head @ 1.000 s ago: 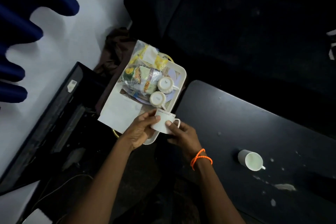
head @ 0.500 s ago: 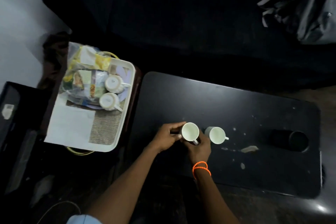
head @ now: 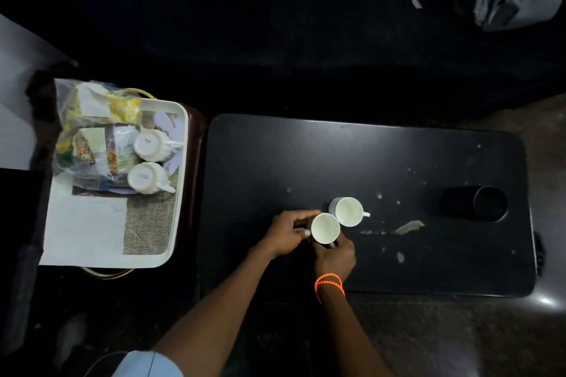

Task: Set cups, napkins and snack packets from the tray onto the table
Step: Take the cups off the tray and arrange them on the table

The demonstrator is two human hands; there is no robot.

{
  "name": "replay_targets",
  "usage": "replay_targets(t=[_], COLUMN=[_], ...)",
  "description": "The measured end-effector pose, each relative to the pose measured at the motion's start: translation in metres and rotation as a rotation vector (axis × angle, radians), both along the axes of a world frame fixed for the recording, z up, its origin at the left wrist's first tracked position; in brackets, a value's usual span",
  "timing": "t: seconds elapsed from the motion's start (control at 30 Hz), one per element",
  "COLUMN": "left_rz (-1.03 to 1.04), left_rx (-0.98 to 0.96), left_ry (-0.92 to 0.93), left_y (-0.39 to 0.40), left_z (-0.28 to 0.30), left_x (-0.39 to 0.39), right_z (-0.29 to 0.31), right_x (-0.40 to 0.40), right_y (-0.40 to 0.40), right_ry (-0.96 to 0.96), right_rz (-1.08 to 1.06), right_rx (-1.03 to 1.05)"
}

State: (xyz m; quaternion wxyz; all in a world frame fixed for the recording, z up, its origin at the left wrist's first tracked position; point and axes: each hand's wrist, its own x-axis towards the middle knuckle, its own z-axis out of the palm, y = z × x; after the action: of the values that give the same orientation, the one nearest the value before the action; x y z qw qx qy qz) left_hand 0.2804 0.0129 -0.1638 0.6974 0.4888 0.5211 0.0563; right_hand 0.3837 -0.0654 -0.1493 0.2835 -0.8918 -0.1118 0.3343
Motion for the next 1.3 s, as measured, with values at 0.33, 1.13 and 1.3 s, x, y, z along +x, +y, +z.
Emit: replay_targets(t=[0.33, 1.13, 1.3], left_rz=[0.170, 1.223, 1.270], left_rx=[-0.050, -0.148, -0.391], left_ry=[0.046, 0.340, -0.234], left_y=[0.001, 0.101, 0.080], left_z=[0.004, 0.068, 0.069], left_x=[-0.022, -0.268, -0.279], right_z=[0.009, 0.057, 0.065], right_x=[0.003, -0.248, -0.230], right_y=[-0.023, 0.164, 0.165], right_ry=[0.082, 0.250, 0.473], right_rz=[-0.146, 0.990, 0.727], right_rx=[-0.570, 0.147, 0.247])
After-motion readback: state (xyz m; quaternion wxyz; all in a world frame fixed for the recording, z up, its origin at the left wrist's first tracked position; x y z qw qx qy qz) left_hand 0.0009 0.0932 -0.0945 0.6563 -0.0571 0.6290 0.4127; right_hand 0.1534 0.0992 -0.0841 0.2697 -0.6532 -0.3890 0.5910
